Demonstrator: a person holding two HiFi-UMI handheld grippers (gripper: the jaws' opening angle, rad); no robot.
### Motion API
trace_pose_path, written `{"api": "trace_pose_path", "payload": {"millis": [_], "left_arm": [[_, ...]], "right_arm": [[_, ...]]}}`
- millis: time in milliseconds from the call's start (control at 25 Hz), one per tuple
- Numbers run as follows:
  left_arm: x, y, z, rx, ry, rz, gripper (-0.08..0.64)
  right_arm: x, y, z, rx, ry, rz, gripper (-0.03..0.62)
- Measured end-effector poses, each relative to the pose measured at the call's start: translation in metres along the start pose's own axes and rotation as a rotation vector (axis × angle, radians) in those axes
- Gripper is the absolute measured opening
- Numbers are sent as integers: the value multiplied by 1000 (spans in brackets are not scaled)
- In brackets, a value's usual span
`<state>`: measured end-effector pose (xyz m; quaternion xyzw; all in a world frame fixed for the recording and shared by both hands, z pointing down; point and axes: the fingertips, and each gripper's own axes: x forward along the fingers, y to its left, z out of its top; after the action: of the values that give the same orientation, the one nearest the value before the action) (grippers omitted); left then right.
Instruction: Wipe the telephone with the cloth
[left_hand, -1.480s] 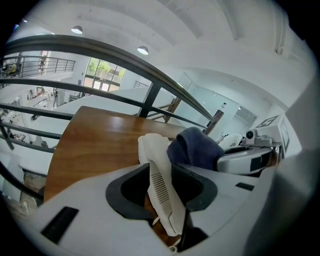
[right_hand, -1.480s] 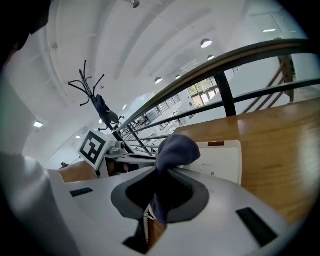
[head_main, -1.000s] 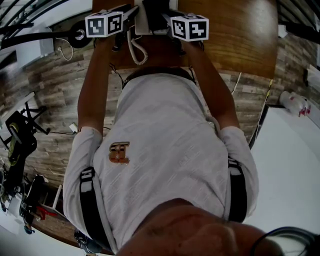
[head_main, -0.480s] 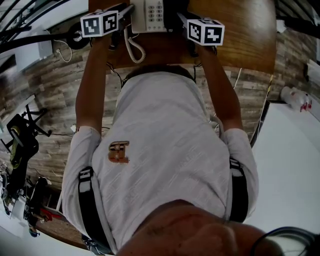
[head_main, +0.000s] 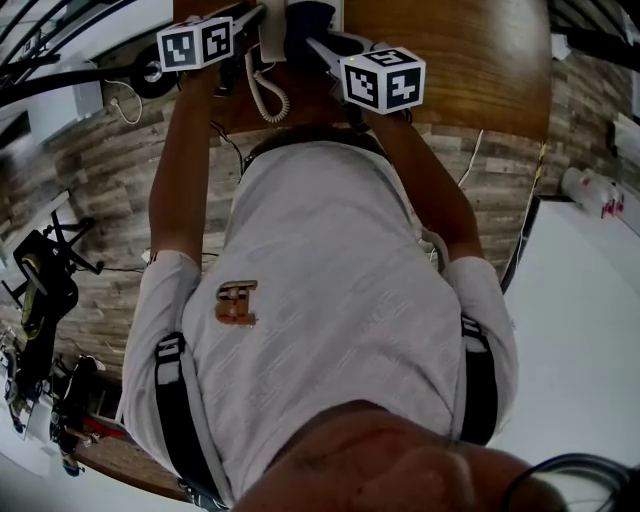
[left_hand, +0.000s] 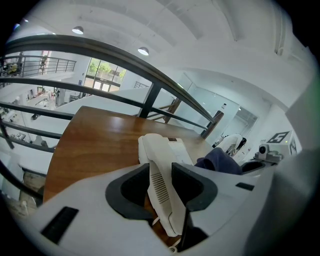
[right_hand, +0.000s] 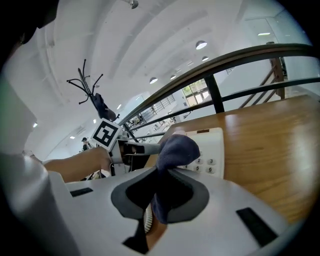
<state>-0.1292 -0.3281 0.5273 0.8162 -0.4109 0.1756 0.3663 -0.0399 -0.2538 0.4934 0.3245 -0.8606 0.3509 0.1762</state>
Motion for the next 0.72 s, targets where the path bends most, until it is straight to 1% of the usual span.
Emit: {"api": "trace_pose_path", "payload": {"millis": [120, 280, 480, 720], "left_arm": [[0, 0, 0, -1, 0, -1, 146], [0, 0, 1, -1, -2, 0, 146], [-2, 0, 0, -3, -2, 4, 146], [0, 0, -2, -6, -5, 6, 146]], "right_arm": [[12, 14, -10, -2, 21, 31, 60], [29, 18, -21, -1, 45, 30, 60], [43, 8, -33, -24, 72, -17, 60], [34, -24, -42, -11, 78, -97, 60]]}}
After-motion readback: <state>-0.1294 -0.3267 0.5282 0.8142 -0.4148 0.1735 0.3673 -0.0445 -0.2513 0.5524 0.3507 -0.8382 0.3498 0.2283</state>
